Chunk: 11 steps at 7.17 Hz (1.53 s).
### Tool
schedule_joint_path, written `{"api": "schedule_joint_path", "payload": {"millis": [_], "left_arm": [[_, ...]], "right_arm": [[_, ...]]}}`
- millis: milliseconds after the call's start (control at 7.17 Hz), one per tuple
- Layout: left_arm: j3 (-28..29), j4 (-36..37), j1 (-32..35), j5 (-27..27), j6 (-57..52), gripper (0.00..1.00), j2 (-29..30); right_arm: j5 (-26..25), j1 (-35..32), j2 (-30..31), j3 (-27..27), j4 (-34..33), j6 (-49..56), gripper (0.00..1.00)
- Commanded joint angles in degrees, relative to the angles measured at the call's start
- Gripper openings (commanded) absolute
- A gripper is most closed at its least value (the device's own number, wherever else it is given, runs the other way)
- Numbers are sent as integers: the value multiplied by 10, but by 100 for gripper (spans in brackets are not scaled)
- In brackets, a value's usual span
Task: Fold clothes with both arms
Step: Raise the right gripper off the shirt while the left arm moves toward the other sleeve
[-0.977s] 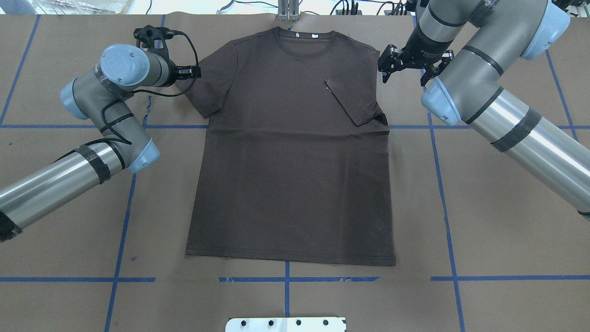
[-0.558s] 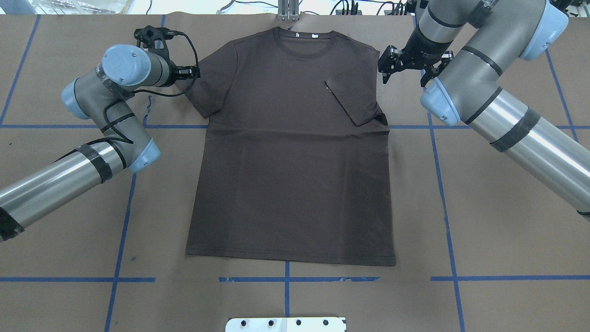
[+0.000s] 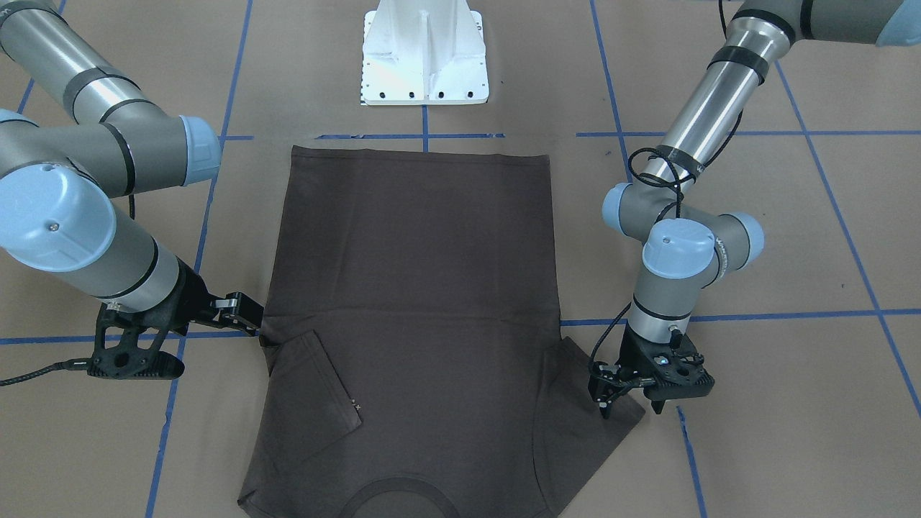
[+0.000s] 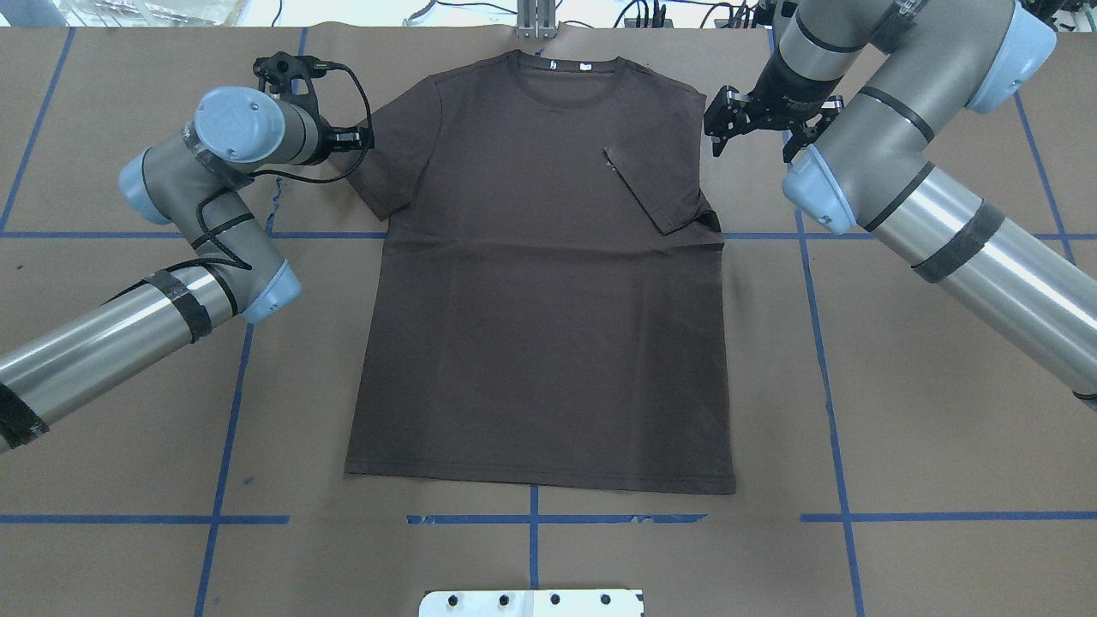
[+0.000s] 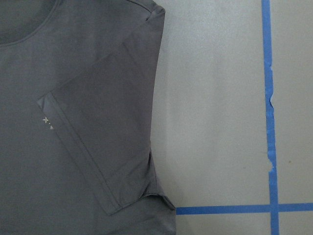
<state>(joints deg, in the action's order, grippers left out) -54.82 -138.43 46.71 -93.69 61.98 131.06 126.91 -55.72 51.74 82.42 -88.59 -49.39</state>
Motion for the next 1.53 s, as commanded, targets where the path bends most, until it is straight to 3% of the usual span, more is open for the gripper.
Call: {"api": "schedule_joint_path", "payload": {"millis": [0,140,279,698,1116,1395], "left_arm": [[1,0,0,0,1,74,2],[1,0,0,0,1,49,3],[1,1,0,0,1,34,3],[1,2,0,0,0,3,5],[-16,27,1,-6,-5,0,28],[-37,143,0,-8,35,0,104]], "right_arm": [[0,0,0,-2,1,1,100],[0,0,0,-2,1,1,100],[0,-1,1,-3,1,2,100],[0,0,2,-8,1,1,100],[0,-2,2,-23,28,8,100],[1,-3,1,-23,29,7,100]]}}
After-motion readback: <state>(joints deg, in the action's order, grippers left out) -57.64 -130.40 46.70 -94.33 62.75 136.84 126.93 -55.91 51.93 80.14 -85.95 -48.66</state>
